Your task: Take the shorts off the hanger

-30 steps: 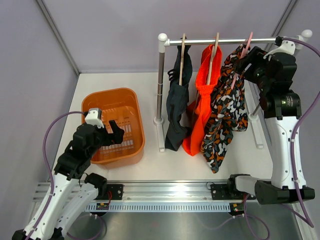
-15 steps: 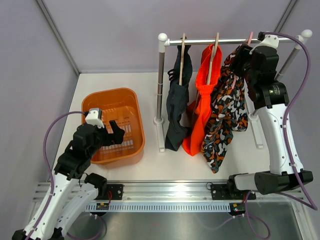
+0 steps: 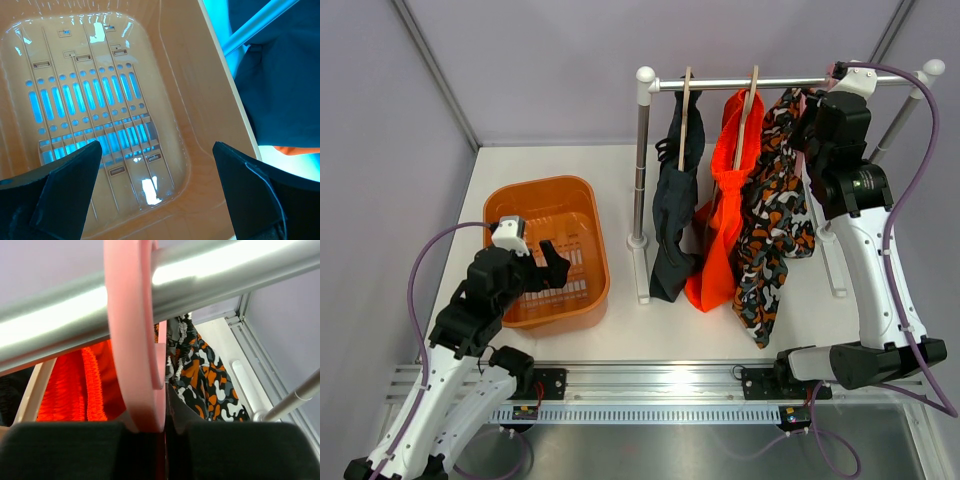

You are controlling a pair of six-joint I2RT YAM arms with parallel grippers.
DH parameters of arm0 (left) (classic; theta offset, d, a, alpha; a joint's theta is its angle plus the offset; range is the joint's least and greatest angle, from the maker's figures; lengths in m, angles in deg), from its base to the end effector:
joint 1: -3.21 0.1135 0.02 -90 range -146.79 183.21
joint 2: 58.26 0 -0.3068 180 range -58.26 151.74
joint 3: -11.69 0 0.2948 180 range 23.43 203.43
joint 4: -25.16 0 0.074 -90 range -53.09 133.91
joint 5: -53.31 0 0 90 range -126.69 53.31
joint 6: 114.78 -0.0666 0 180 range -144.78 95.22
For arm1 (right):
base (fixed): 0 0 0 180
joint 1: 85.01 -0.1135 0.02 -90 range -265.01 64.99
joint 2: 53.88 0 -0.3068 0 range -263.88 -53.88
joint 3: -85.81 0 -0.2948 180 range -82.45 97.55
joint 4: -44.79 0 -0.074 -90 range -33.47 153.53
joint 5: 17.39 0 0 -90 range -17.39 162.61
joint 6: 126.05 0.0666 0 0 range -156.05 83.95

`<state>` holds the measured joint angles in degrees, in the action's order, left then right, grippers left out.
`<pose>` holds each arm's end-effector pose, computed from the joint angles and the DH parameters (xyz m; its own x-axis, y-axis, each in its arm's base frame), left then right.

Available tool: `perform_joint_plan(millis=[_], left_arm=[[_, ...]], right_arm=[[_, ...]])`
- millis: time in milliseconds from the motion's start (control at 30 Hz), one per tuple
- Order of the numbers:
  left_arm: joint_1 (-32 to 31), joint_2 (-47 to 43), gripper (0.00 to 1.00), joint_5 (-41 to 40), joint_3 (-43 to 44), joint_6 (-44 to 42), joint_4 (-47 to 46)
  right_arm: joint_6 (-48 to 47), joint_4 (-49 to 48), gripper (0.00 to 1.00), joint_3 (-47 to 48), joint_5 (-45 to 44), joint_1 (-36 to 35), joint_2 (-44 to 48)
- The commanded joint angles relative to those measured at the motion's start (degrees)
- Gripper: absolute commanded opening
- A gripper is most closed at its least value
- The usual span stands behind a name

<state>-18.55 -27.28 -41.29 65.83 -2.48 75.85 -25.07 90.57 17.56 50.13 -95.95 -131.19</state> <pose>0.1436 -0.0516 0.3225 -0.5123 -0.2028 -0.8345 0.1179 0.9459 -0.3022 0.3275 0.0374 0.5529 -0.1528 0.1497 -0.9768 0.2260 0.9676 0.1129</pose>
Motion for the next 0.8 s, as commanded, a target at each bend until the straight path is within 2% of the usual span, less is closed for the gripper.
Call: perform_joint_plan(millis=[0,200,367,767], left_arm=[[-0.3,0.3,0.99,1.5,1.0,-0.8,-2.6],[-0.3,0.3,0.99,1.9,1.0,-1.0,-2.6],[-0.3,0.2,0.99,2.1,1.0,-1.0,-2.6],[-0.3,0.5,0.99,3.2,0.9,-1.2,-2.9]], right_arm=[[-0.7,-1.9,0.0,0.8,-3.3,-0.5,0.2],[-1.0,-0.4,0.0,3.1,-3.4,-0.6,1.4],[-0.7,4.6,0.0,6.9,-3.8,-0.6,3.2],[0.5,16.1,0.0,6.6,0.8,-0.6,11.7]])
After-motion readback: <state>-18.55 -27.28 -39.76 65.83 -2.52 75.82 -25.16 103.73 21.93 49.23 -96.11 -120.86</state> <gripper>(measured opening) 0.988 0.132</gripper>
